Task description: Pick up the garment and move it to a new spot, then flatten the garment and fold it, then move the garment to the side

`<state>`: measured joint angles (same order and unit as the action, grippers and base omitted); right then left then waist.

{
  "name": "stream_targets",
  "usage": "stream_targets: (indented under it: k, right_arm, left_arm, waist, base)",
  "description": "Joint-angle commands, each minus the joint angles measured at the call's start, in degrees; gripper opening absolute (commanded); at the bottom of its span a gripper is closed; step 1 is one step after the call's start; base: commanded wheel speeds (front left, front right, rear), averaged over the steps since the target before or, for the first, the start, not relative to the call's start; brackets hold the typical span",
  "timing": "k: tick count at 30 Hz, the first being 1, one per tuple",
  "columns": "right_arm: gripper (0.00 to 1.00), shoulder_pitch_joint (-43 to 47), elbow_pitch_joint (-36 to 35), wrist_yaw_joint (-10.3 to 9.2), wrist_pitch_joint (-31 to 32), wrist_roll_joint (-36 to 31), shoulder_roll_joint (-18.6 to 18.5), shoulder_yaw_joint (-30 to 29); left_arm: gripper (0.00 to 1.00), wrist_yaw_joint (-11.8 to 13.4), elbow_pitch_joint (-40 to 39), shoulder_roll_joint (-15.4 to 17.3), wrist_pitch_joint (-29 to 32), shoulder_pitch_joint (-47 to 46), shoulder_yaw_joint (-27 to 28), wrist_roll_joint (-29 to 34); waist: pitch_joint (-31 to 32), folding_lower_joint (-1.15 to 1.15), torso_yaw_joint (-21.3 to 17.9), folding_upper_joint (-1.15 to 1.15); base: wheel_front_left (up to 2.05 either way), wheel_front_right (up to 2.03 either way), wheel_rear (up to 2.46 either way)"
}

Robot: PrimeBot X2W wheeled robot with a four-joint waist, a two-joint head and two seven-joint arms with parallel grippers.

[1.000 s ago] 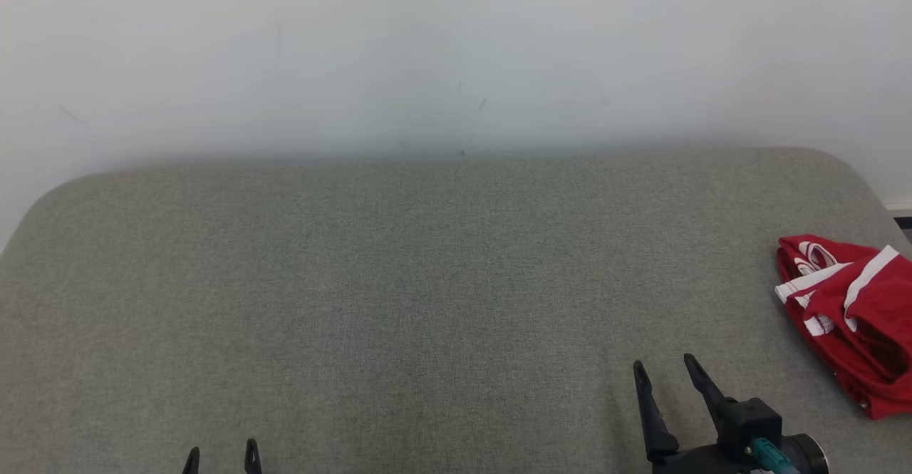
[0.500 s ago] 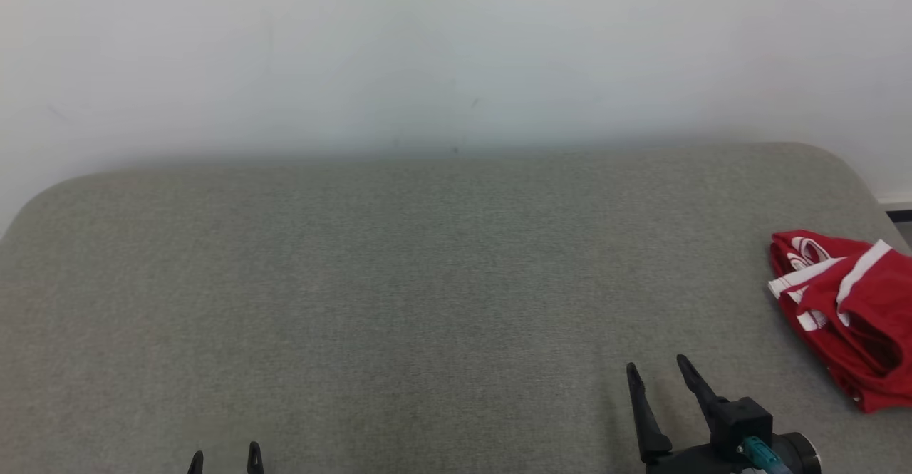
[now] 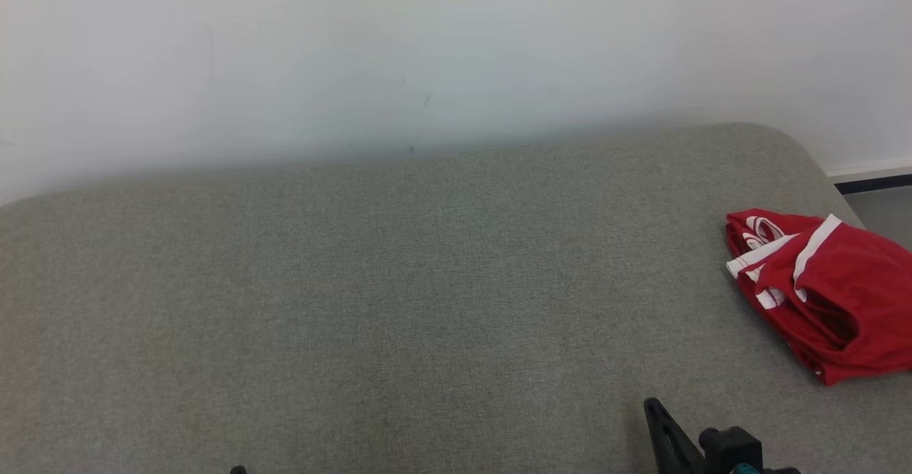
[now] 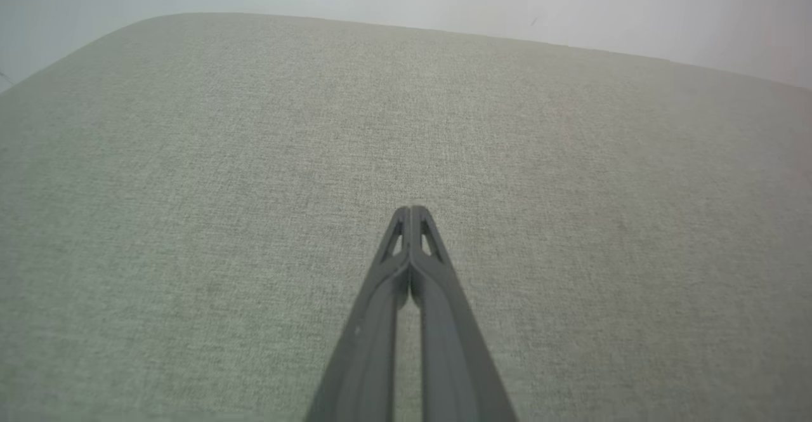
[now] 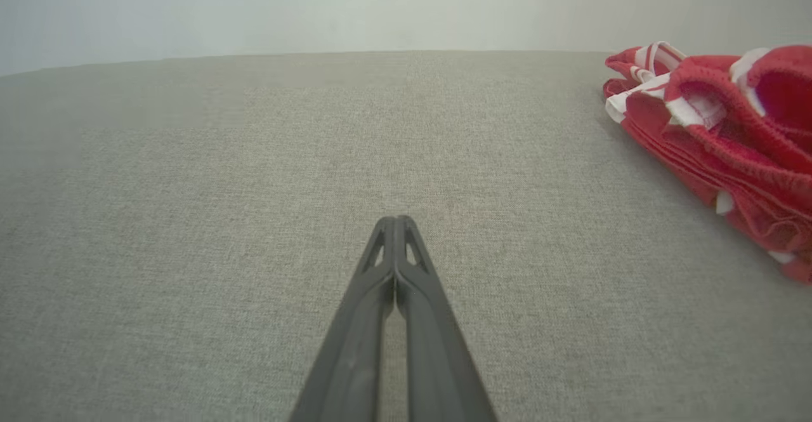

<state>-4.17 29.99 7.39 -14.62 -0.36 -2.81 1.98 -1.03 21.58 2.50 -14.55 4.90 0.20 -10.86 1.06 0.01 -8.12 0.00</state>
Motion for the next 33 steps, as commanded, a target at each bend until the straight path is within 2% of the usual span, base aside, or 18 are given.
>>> stream_targets:
  k: [1, 14, 33]
  right_arm:
    - [0.00, -1.07, -0.66, 0.00, 0.93, 3.04, 0.01, -0.81]
    - [0.00, -1.03, -3.74, 0.02, 4.23, 18.93, -0.01, -1.85]
    - [0.00, -1.28, -6.98, 0.05, 8.29, 37.09, -0.03, -3.41]
  left_arm:
    - [0.00, -0.24, -0.38, 0.08, 0.90, -0.80, 0.59, -2.83]
    - [0.00, -1.35, -1.91, 0.15, 4.25, -2.53, 1.40, -16.71]
    - [0.00, -2.60, -3.47, 0.24, 8.34, -4.76, 2.59, -32.64]
  waist:
    - [-0.02, 0.00, 0.16, 0.00]
    - [-0.15, 0.00, 1.00, 0.00]
    - [-0.33, 0.00, 2.17, 0.00]
  base:
    - [0.00, 0.00, 0.00]
    - [0.00, 0.00, 0.00]
    - [0.00, 0.00, 0.00]
